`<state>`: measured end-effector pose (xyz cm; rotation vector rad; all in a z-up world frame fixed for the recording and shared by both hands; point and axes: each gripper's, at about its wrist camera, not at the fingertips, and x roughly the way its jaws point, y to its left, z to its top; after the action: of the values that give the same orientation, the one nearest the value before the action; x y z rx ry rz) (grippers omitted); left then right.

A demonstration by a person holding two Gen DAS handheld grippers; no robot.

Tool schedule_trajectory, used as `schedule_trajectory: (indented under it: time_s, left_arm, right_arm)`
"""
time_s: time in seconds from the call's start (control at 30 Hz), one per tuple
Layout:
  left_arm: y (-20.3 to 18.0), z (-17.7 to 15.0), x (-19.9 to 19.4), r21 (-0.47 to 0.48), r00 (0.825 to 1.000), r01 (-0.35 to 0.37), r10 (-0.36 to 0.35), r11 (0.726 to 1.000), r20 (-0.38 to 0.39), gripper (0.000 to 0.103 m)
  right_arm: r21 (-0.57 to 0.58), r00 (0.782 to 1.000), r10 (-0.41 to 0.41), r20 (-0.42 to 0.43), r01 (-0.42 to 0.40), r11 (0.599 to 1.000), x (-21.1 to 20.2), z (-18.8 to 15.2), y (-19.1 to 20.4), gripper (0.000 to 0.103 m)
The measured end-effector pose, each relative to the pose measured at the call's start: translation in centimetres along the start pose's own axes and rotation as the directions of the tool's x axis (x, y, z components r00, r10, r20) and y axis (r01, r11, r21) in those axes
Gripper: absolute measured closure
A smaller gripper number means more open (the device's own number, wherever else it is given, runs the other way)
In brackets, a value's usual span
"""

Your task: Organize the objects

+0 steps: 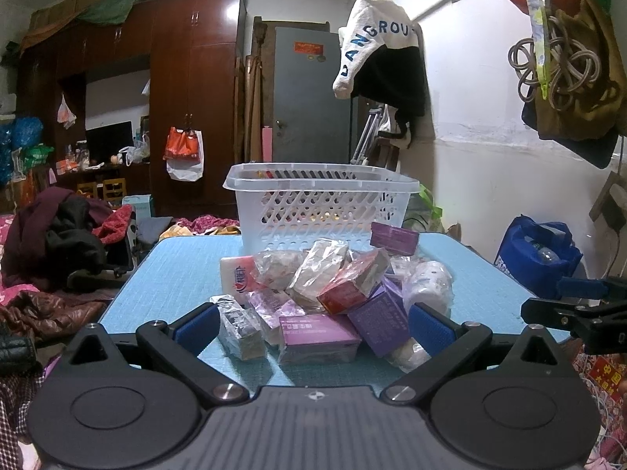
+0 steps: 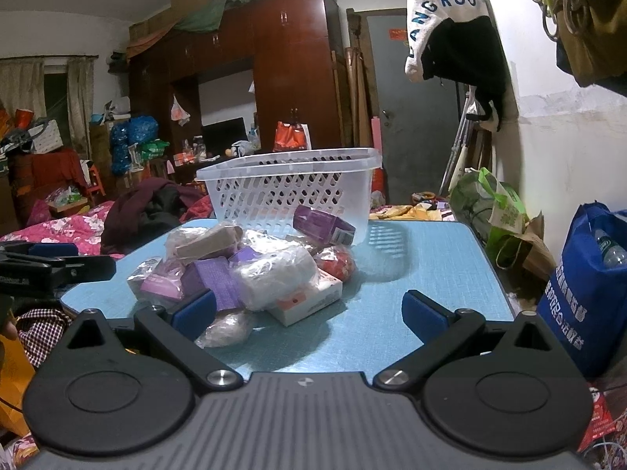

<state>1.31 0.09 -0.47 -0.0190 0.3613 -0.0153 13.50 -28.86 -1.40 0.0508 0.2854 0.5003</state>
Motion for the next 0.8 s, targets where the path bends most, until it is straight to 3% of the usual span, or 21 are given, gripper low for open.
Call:
schedule_trajectory:
  time_s: [0.27, 0.4, 0.5, 0.63, 0.8]
  left_arm:
    - [1.7, -0.8, 1.2, 0.02, 0.998, -0.022, 0.021, 1.0, 0.051, 0.0]
    - [4.3, -1.6, 2.9, -0.038, 0.999, -0.012, 0.014, 0.999, 0.051, 0.0]
    - [5.7, -1.6, 3.9, -0.066, 0.998, -0.02, 0.024, 0.998, 0.06, 0.001]
    - [6.6, -0.7, 5.4, -0.079, 0.997, 0.001, 0.005, 0.997, 0.075, 0.001]
    - [7.3, 1.4, 8.3, -0.077, 0.998, 0.047, -0.043, 0.996, 0.047, 0.005]
  right_arm:
    - [0.024, 1.0, 0.025, -0.001, -0.025, 0.999, 1.6, 0.2, -1.1, 0.0]
    - [0.037, 0.998, 0.06, -0.026, -0.059, 0.998, 3.9, 1.0, -2.2, 0.0]
    - [0.012, 0.997, 0.067, -0.029, -0.066, 0.998, 5.5, 2.2, -2.4, 0.0]
    - [-0.11, 0.999, 0.029, -0.021, -0.031, 0.993, 8.9, 4.9, -1.8, 0.0]
    - [-0.105, 0.991, 0.066, -0.119, -0.078, 0.991, 14.0, 6.4, -2.0, 0.014]
